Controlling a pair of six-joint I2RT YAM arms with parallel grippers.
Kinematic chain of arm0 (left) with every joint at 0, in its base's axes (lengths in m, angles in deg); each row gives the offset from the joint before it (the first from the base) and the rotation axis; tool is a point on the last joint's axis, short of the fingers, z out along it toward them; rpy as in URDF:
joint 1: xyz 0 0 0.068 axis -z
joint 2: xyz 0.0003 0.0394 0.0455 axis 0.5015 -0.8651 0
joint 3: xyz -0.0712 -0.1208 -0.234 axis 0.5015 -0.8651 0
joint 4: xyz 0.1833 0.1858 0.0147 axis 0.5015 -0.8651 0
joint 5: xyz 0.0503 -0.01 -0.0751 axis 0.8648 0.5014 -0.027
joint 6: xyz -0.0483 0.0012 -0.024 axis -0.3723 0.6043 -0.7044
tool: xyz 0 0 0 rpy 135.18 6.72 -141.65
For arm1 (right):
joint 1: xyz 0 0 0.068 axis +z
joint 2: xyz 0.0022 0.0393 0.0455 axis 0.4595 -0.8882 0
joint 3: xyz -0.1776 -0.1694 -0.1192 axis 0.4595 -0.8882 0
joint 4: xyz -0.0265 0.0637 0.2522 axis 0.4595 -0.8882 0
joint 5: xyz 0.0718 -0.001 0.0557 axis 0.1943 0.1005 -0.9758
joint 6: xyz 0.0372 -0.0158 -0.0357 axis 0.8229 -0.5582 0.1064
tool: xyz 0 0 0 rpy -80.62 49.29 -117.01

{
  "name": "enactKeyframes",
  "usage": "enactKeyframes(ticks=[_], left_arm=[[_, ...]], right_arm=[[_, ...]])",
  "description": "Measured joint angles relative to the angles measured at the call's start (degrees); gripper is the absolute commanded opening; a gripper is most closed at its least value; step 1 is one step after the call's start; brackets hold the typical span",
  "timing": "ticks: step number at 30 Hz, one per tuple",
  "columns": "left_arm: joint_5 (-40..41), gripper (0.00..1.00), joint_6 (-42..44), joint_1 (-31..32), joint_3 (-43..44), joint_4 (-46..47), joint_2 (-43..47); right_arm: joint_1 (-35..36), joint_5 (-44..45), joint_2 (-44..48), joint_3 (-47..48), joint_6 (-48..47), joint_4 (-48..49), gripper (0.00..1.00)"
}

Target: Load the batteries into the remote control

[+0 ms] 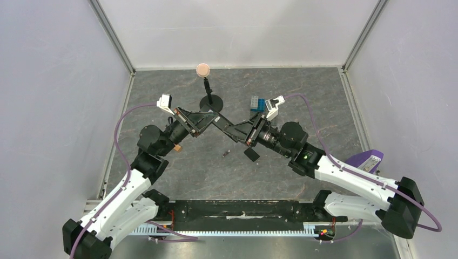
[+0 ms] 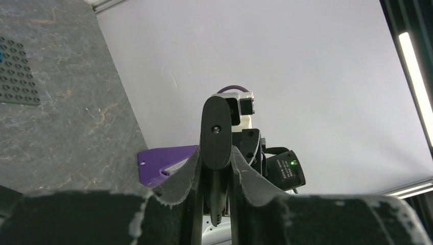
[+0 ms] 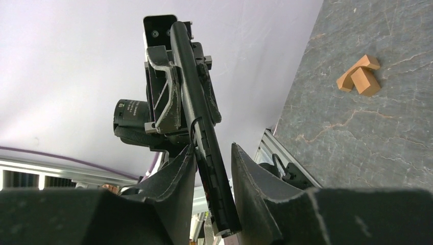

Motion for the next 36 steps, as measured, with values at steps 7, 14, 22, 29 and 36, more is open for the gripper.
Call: enactKeyframes(ticks=[7,14,22,29,36], left_arm=[[0.0,0.02,-1.8,0.0,0.0,-0.2,0.5],[0.1,0.02,-1.7,0.0,0.0,-1.2,0.9],[0.0,0.02,1.7,0.0,0.0,-4.1,1.7],[-2.4,0.02,4.5,0.0,0.0,-4.0,1.9],[-0.7,0.02,10.4,0.0,0.1,-9.8,3.5]], right_arm=[[-0.4,-2.6,0.6,-2.2,0.0,3.6,0.58],[-1.2,-4.3,0.9,-2.8,0.2,5.0,0.84],[-3.6,-5.5,4.5,-3.6,-0.3,6.7,0.78],[-5.0,-8.7,4.9,-6.2,-1.6,7.9,0.73],[-6.6,-9.7,5.1,-6.1,-7.6,2.6,0.78]])
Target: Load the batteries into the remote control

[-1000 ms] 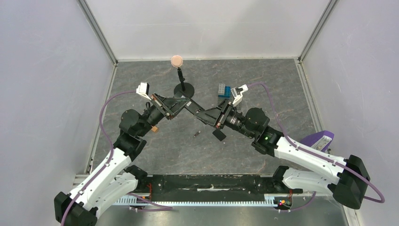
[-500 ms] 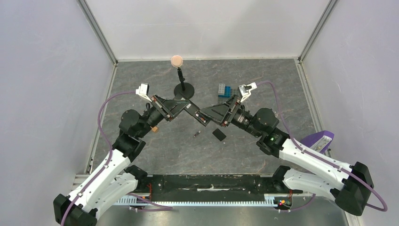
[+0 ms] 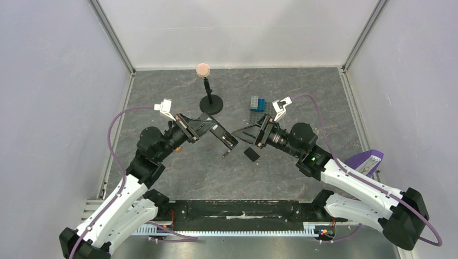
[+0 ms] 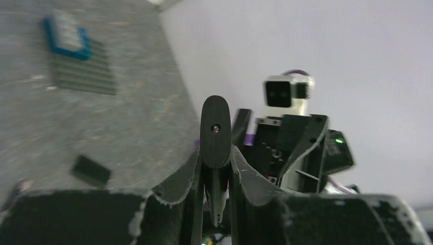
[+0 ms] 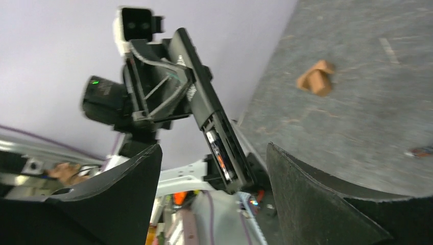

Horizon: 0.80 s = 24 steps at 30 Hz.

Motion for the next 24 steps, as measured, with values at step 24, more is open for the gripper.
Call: enactKeyframes(ticks=[24], left_arm=[[29.2,0.02,21.7,0.1,3.3,-37.4,10.2]], right_arm=[[3.4,2.1,-35.7,22.3,-71.1,-36.2,0.74]])
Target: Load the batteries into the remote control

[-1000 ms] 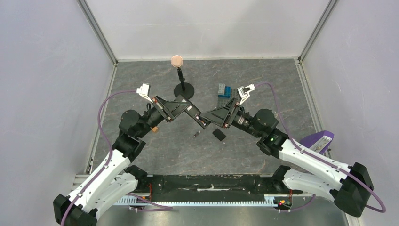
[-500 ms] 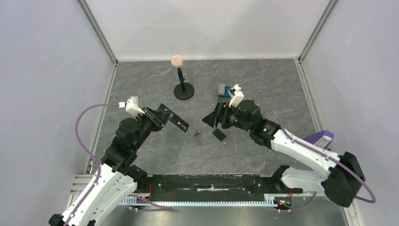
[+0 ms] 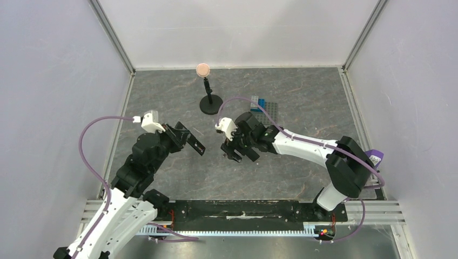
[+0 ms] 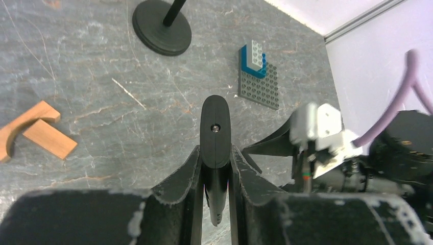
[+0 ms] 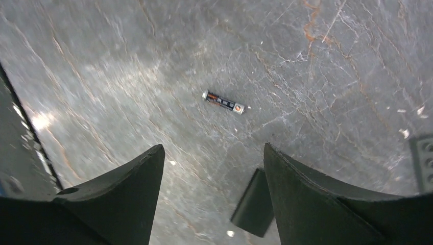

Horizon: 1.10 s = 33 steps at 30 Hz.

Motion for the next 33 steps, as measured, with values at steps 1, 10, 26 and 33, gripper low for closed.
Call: enactKeyframes(ticks=[1,10,26,33], left_arm=[[0.1,0.02,0.6,0.0,1.1,-0.4,-0.1],[0.2,0.02,2.9,0.0,5.9,-2.8,-1.7],[0.5,0.02,3.5,0.0,8.9,-5.9,-5.3],[0.5,0.02,3.7,-0.2,9.5,-6.5,-6.9]], right_arm=[[0.2,-0.7,-0.4,0.1,-4.1,-0.7,0.74],[-0.2,-4.5,-5.0,0.4,-26.2,-1.7,0.74],[-0.5,-8.1,-15.8,7.3,-35.7,-0.9,0.65],[-1.6,-9.4,-18.8,10.2,-36.9,-1.4,0.4]])
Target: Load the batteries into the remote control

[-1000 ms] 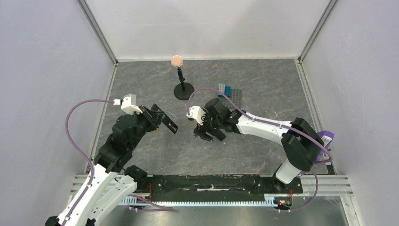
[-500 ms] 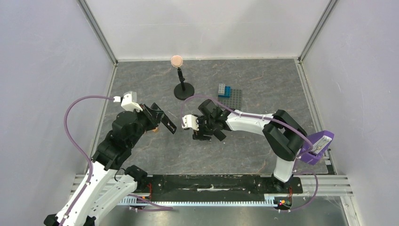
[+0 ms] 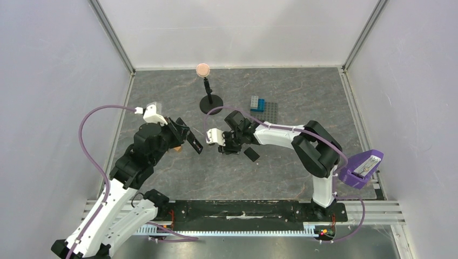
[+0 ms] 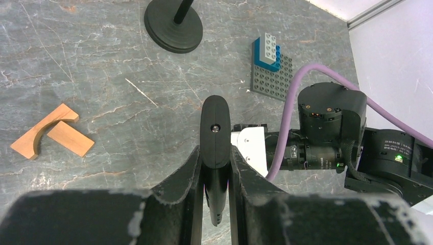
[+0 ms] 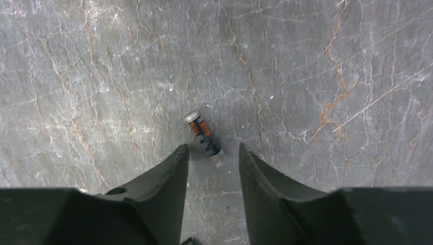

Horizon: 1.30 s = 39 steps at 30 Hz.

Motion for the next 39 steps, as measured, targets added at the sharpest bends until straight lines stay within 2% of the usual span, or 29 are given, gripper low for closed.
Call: enactKeyframes(ticks=[5,12,17,22,27,36,39], left_arm=[[0.0,0.02,0.4,0.0,0.8,0.0,-0.6],[0.0,0.02,0.6,-0.3,1.1,0.0,-0.9],[0.0,0.02,0.7,-0.4,1.1,0.0,-0.9],[0.0,0.02,0.9,-0.4,1.1,-0.1,-0.9],[0.0,0.02,0.9,-0.4,1.1,-0.1,-0.9],[0.0,0.02,0.9,-0.4,1.1,-0.1,-0.8],[0.0,0.02,0.9,-0.4,1.1,-0.2,-0.7]], right_arm=[[-1.2,-2.1,-0.7,1.2,-1.1,-3.4,0.37],[-1.6,-4.1,-1.5,2.2,-2.1,-4.6,0.44],[-1.6,-4.8,-1.9,2.3,-1.2,-3.7,0.45],[-1.6,-4.8,-2.4,2.4,-0.1,-3.2,0.35],[-1.3,-4.9,-2.4,2.4,0.7,-3.1,0.3],[1.4,-0.6,-2.8,2.4,1.7,-0.9,0.06],[1.7,0.7,-3.3,3.3,2.5,-0.9,0.02]])
